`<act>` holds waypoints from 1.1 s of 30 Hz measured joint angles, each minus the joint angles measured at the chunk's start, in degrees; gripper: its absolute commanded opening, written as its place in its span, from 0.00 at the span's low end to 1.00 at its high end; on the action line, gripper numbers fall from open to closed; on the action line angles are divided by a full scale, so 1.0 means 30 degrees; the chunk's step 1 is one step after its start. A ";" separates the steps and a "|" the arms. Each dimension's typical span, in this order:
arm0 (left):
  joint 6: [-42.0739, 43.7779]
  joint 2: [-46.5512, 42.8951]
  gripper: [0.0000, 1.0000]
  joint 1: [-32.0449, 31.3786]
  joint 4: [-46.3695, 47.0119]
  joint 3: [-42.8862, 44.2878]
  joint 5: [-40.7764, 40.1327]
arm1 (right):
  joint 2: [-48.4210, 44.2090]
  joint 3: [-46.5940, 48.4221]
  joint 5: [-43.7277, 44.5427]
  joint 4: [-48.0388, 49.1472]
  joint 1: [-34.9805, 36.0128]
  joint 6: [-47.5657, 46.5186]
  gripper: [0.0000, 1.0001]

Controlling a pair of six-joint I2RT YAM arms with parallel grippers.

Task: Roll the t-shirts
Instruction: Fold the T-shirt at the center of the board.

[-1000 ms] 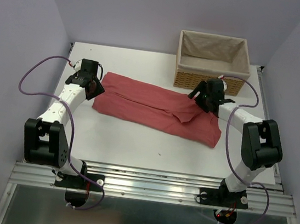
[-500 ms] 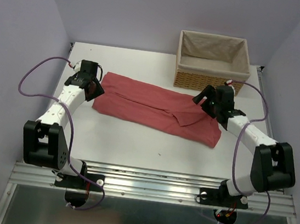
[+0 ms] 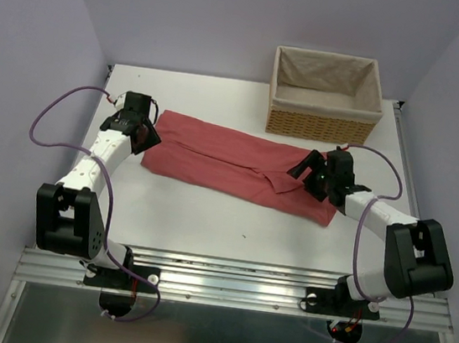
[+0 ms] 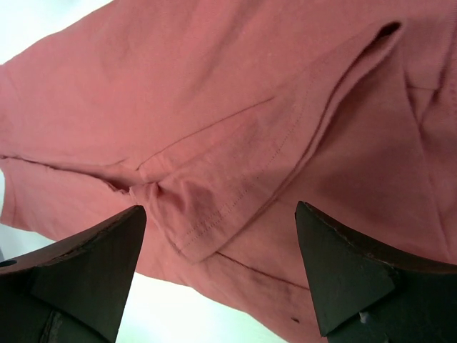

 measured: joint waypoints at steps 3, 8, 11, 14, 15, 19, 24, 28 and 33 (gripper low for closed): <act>0.0007 0.0000 0.46 -0.0015 0.0022 0.0000 0.0000 | 0.0969 0.0000 -0.0663 0.1005 0.0000 0.0423 0.91; 0.0029 0.0000 0.45 -0.0015 0.0058 0.0000 -0.0015 | 0.2084 0.0000 -0.1326 0.1843 0.0000 0.0962 0.91; 0.0073 0.0000 0.45 -0.0015 0.0095 0.0000 0.0000 | 0.2506 0.0000 -0.1566 0.2273 0.0000 0.1056 0.91; 0.0095 0.0000 0.45 -0.0015 0.0124 0.0000 0.0007 | 0.2812 0.0022 -0.1807 0.2820 0.0000 0.1078 0.91; 0.0095 0.0000 0.45 -0.0015 0.0160 0.0000 0.0022 | 0.2929 0.0051 -0.1902 0.3075 0.0000 0.1086 0.91; 0.0131 0.0000 0.45 -0.0015 0.0233 0.0000 0.0051 | 0.3300 0.0197 -0.2040 0.3643 0.0000 0.1107 0.91; 0.0146 0.0000 0.45 -0.0015 0.0233 0.0000 0.0080 | 0.3876 0.0860 -0.2047 0.3752 0.0000 0.1158 0.91; 0.0146 0.0000 0.45 -0.0015 0.0233 0.0000 0.0117 | 0.4772 0.2040 -0.2047 0.4065 0.0000 0.1166 0.91; 0.0146 -0.0073 0.45 -0.0015 0.0226 -0.0007 0.0153 | 0.6309 0.4233 -0.2251 0.5158 0.0000 0.1508 0.91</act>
